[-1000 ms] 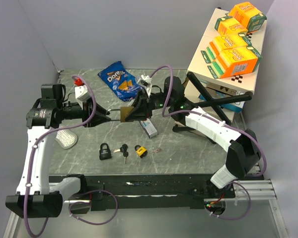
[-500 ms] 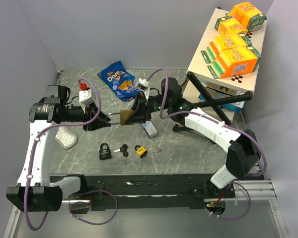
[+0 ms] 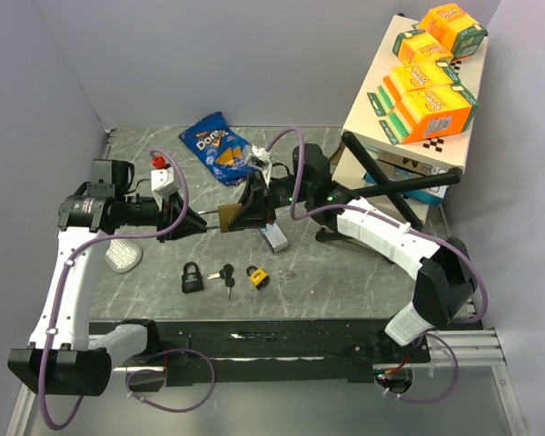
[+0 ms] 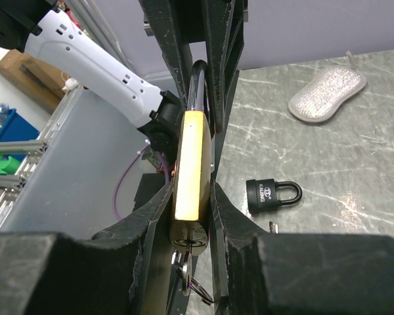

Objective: Lock with the key
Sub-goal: Lock the lock.

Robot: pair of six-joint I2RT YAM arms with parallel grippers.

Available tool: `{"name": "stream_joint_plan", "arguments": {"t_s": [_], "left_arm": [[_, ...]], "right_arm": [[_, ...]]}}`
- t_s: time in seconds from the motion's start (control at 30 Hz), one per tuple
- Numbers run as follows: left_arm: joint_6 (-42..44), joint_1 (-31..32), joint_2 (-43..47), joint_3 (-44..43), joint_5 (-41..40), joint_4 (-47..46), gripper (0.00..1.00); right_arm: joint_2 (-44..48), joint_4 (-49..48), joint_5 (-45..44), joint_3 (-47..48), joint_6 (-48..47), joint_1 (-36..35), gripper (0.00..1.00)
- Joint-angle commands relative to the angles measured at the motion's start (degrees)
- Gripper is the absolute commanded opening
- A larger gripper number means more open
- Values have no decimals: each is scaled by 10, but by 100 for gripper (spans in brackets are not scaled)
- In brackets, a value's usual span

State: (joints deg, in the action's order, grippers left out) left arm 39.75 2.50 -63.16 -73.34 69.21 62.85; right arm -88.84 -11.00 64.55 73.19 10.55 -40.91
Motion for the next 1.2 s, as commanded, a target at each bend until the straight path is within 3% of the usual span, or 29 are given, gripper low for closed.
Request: {"name": "stream_joint_plan", "arguments": {"t_s": [0.0,0.2,0.4,0.47,0.57,0.77,0.83,1.0,1.17], "left_arm": [[17,3,1,-6,8,8,25],[24,6,-2,-7,8,17,22],[62,7,-14,-15,1,56,34],[63,8,-15,-15,-1,57,33],[58,7,-14,-13,-3,47,28],[62,9,-13,-15,18,50,1],[63,17,-12,-16,23,54,1],[-43,24,-5,3,64,-25,1],[-202,49,26,50,66,-201,1]], "right_arm": [[25,-37,5,44,-11,-4,0],[29,-40,4,40,-11,-5,0],[28,-39,2,41,-11,-5,0],[29,-43,1,38,-9,-5,0],[29,-43,0,38,-10,-7,0],[29,-41,-3,37,-12,-9,0],[28,-42,-6,38,-15,-11,0],[14,-49,-8,46,-11,-29,0],[5,-61,-12,44,-4,-43,0]]}}
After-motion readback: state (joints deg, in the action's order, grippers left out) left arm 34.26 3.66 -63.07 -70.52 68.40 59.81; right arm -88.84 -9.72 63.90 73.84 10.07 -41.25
